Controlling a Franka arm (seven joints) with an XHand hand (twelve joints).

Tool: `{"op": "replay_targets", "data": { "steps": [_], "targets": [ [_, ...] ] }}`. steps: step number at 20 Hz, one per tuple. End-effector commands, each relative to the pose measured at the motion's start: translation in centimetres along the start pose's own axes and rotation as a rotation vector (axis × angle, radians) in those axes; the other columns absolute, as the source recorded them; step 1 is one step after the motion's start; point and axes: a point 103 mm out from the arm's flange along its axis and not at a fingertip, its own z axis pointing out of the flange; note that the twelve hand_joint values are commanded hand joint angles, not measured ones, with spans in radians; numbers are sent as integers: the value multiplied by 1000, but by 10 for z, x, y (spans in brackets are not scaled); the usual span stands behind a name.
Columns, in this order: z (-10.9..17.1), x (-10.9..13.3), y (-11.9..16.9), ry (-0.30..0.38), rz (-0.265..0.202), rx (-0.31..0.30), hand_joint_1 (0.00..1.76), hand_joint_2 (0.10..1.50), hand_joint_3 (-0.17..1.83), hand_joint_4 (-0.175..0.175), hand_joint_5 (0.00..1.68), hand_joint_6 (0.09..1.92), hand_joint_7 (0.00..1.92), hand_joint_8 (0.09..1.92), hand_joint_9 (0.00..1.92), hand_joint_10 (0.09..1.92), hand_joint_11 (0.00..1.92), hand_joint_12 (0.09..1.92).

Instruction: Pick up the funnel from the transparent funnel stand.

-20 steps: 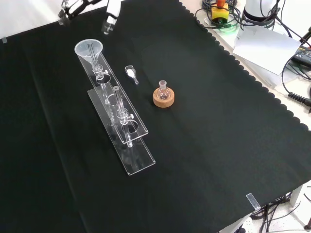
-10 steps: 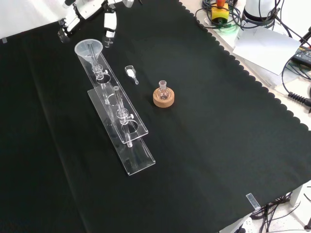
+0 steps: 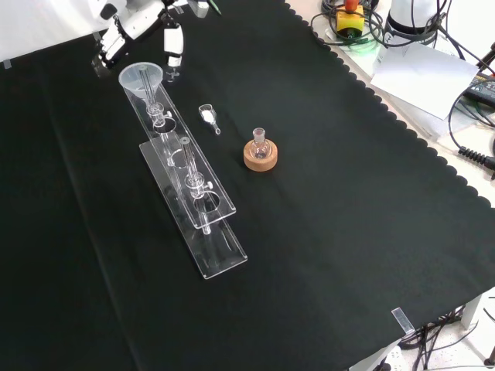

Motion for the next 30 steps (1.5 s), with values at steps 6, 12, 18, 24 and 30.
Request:
{"op": "replay_targets", "data": {
  "steps": [6, 12, 18, 24, 30],
  "targets": [
    [6, 5, 11, -41, -4, 35, 658, 744, 272, 2, 19, 87, 0, 256, 140, 848, 342, 1492],
    [9, 5, 12, -87, -1, 32, 681, 715, 343, -4, 62, 87, 0, 419, 245, 791, 355, 1485],
    [10, 5, 14, -120, 5, 30, 715, 682, 438, -10, 123, 87, 11, 631, 363, 719, 374, 1475],
    [5, 7, 14, -161, 16, -3, 754, 678, 525, -8, 256, 87, 107, 664, 527, 643, 421, 1445],
    [-2, 9, 9, -233, 40, -83, 832, 694, 592, -2, 628, 211, 369, 633, 759, 509, 506, 1367]
  ]
}}
